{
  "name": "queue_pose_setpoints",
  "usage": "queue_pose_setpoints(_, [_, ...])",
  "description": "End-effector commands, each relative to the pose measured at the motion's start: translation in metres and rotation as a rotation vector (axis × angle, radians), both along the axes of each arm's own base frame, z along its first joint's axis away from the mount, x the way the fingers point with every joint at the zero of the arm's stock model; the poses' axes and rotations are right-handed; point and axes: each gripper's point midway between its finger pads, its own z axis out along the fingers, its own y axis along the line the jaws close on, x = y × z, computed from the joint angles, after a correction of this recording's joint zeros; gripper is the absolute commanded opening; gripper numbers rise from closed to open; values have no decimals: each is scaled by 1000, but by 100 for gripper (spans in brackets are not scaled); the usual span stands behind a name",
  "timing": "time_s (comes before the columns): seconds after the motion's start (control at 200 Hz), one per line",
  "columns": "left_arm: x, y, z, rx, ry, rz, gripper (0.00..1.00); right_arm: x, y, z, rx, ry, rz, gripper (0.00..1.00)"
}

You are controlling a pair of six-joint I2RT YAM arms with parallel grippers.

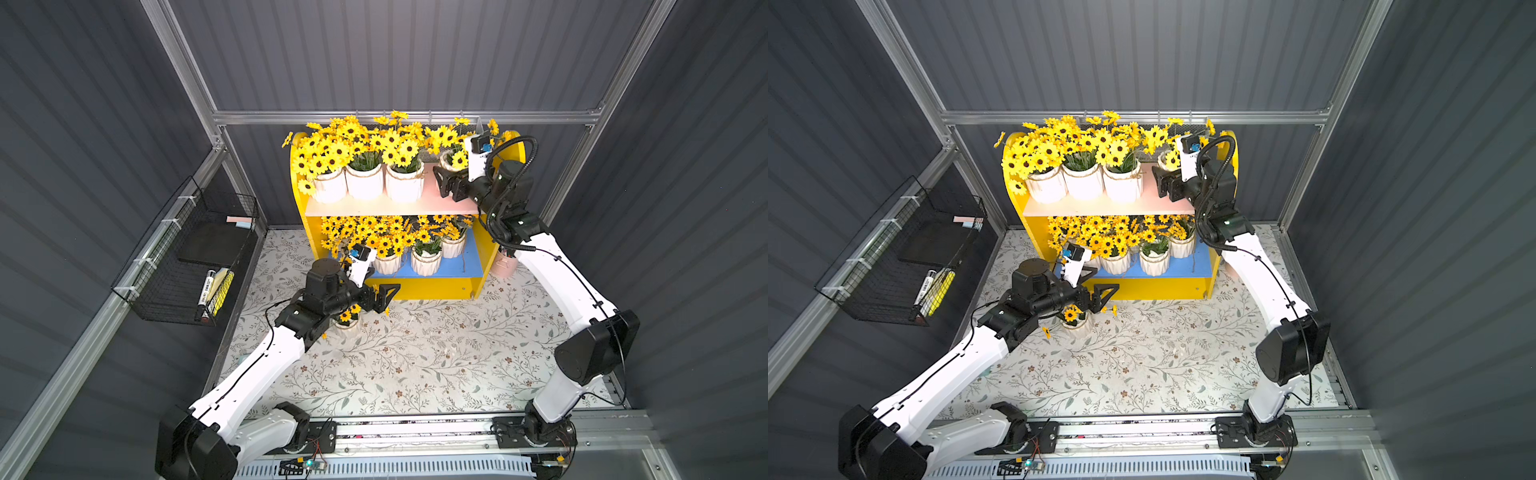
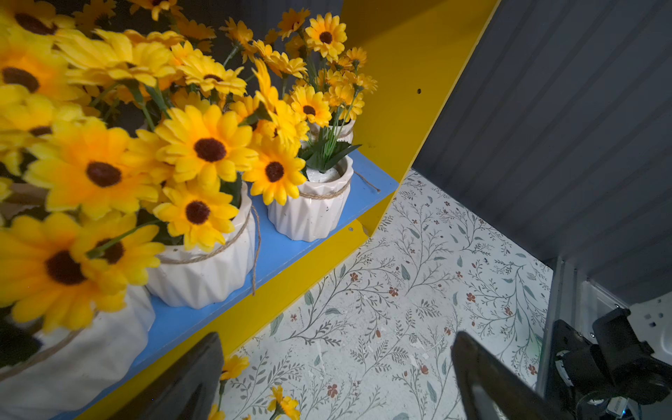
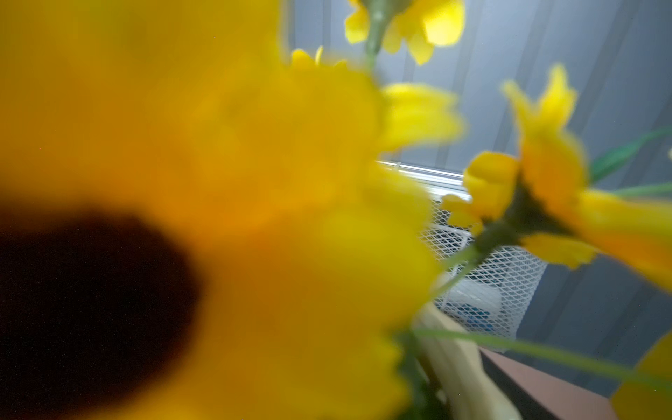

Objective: Take the sunflower pots off the shelves
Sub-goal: Pick up the sunflower pot from the shelf.

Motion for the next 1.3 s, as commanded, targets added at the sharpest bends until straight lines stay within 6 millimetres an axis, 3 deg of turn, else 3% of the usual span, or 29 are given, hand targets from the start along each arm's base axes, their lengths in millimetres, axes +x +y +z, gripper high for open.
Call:
queue_pose_setpoints(0.0, [-5,1,10,-4,-43,-7,99,-16,-7,22,3,-78,3,13])
queue_pose_setpoints(0.04, [-5,1,10,-4,-44,-7,99,-20,-10,27,8,-93,-3,0])
queue_pose_setpoints(0.32, [-5,1,11,-3,-47,-9,99,-56,-23,64,47,-181,-1,0])
queue_pose_setpoints(0.625, [-4,2,10,-1,-48,-3,100,-79,-38,72,53,-205,-37,0])
queue_pose_setpoints(0.805, [-2,8,10,17,-57,35,99,-119,-41,75,50,-224,19,0])
queue_pose_setpoints(0.925, [4,19,8,41,-62,107,99,-152,-33,67,41,-246,70,0])
queue_pose_setpoints(0.965, [6,25,7,52,-64,140,99,-173,-32,75,47,-284,83,0])
queue_pose_setpoints(1.116, [13,57,-1,111,-53,324,99,-221,6,54,-36,-303,171,0])
queue_pose_setpoints(1.296, [23,123,-9,246,-74,676,99,-258,40,-5,-36,-262,258,0])
